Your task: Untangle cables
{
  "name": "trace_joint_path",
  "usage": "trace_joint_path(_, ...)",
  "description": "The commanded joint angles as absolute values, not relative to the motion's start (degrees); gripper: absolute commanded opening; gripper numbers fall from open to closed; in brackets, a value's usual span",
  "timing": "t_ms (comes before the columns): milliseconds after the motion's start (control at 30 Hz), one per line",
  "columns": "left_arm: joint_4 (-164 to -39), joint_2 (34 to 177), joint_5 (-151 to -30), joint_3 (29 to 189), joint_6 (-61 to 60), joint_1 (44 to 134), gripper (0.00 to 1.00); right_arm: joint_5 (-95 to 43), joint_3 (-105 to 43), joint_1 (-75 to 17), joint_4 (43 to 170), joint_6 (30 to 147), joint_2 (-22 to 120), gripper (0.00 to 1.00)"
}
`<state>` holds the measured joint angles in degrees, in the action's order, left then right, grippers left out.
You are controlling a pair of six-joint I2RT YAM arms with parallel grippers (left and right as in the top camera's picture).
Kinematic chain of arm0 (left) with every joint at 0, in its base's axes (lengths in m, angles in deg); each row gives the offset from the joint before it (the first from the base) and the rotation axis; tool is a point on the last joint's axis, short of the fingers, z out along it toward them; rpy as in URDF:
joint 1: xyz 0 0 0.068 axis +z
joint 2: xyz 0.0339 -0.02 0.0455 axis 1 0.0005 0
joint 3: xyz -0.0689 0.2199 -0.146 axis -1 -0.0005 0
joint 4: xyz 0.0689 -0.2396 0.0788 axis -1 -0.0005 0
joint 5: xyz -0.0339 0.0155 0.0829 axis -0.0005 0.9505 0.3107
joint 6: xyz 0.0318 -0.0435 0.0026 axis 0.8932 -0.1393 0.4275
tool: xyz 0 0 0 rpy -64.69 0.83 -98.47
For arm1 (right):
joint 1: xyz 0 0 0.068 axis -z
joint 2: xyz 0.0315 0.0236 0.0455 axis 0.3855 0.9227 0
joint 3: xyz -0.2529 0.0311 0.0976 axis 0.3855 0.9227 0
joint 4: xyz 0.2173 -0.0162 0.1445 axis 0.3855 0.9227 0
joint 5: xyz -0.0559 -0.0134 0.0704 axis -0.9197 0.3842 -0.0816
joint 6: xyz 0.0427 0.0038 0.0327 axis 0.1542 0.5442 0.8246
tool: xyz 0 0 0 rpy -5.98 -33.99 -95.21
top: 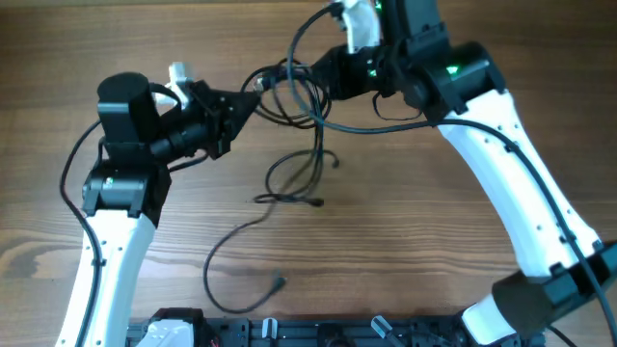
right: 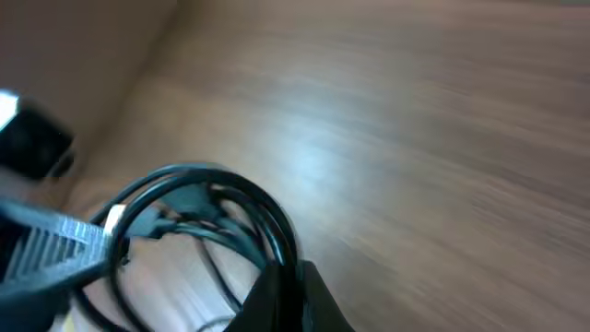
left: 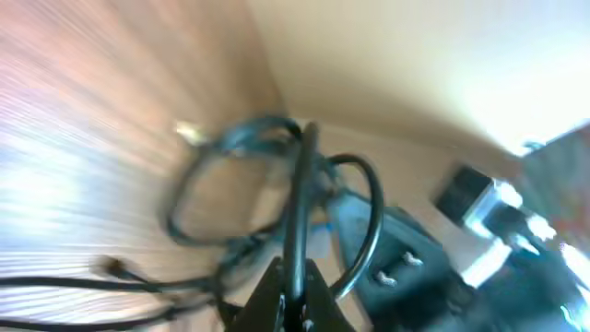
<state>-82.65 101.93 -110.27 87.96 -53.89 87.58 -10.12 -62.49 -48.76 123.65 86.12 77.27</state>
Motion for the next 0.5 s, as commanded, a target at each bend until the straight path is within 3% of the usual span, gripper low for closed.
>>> trace_joint_path(0, -94.0, 101.1, -89.6, 88.3, -47.0, 88.6, 0.04, -22.7, -62.4, -47.4, 123.9, 93.5, 72.8, 0.04)
trace_joint_path(133, -98.3, 101.2, -79.7, 88.3, -46.9, 88.6, 0.04, -10.2, -62.4, -47.4, 122.7, 91.3, 72.4, 0.04)
trace_joint_path(233, -99.6, 101.2, -74.4, 88.3, -42.6, 88.6, 0.04, -23.9, -62.4, -47.2, 122.6, 110.1, 72.4, 0.04)
trace_joint_path(333, -102.4, 101.2, -73.7, 88.3, -42.5, 88.6, 0.04, -28.3, -62.4, -46.9, 122.4, 118.6, 72.4, 0.05)
trace_joint_path(367, -102.0, 101.2, -75.9, 88.3, -42.4, 88.6, 0.04, -28.2, -62.4, -46.9, 122.4, 118.5, 72.4, 0.17)
trace_joint_path(400, -100.0, 101.2, -80.0, 88.3, -40.6, 88.6, 0.04, -27.8, -62.4, -46.9, 122.7, 117.8, 72.4, 0.41)
trace_joint_path(433, -94.5, 101.2, -87.8, 88.3, -36.8, 88.6, 0.04, -27.0, -62.4, -47.0, 123.8, 117.3, 72.5, 0.76)
trace_joint_path(467, -90.7, 101.2, -92.7, 88.3, -36.1, 88.6, 0.04, -25.5, -62.4, -47.0, 124.1, 114.9, 72.5, 0.88)
